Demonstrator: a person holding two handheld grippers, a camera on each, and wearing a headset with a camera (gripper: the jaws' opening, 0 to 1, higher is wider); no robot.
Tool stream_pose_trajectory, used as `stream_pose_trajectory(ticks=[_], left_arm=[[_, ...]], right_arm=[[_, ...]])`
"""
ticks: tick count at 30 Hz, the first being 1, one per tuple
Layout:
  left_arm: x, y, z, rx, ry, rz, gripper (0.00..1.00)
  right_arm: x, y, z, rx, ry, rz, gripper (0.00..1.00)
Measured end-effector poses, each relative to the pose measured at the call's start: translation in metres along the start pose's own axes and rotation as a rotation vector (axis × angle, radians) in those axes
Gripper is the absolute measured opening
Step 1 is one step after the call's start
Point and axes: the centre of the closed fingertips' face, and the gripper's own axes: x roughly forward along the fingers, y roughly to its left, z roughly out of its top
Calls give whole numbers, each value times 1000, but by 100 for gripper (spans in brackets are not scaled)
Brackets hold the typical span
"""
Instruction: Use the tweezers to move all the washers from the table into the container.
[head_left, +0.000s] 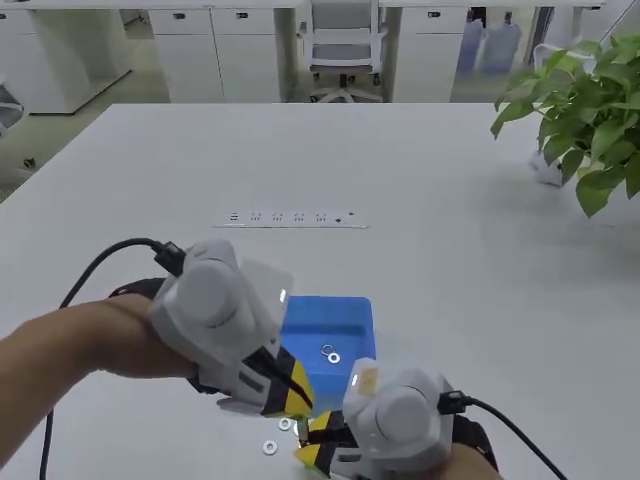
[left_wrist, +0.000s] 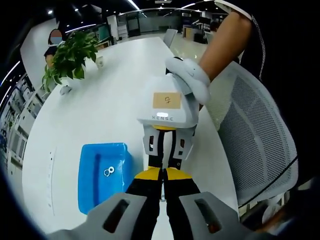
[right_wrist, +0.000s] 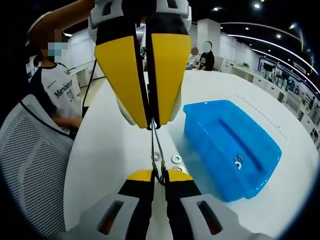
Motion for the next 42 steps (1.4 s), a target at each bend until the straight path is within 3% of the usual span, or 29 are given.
stream_pose_trajectory(ticks=[10,23,33,42], left_arm=[[-9,-2,6,5,2,-9,4],[-32,6,25,20,-19,-12,4],[-53,31,41,72,-12,31,4],[-58,61,43,114,13,74,4]], right_arm=[[-8,4,6,-15,-4,5,9],[-24,-4,33,1,-52,-14,9],[-33,-35,64,-31,-99,-65,9],[-35,-71,73,-40,-122,-114,9]])
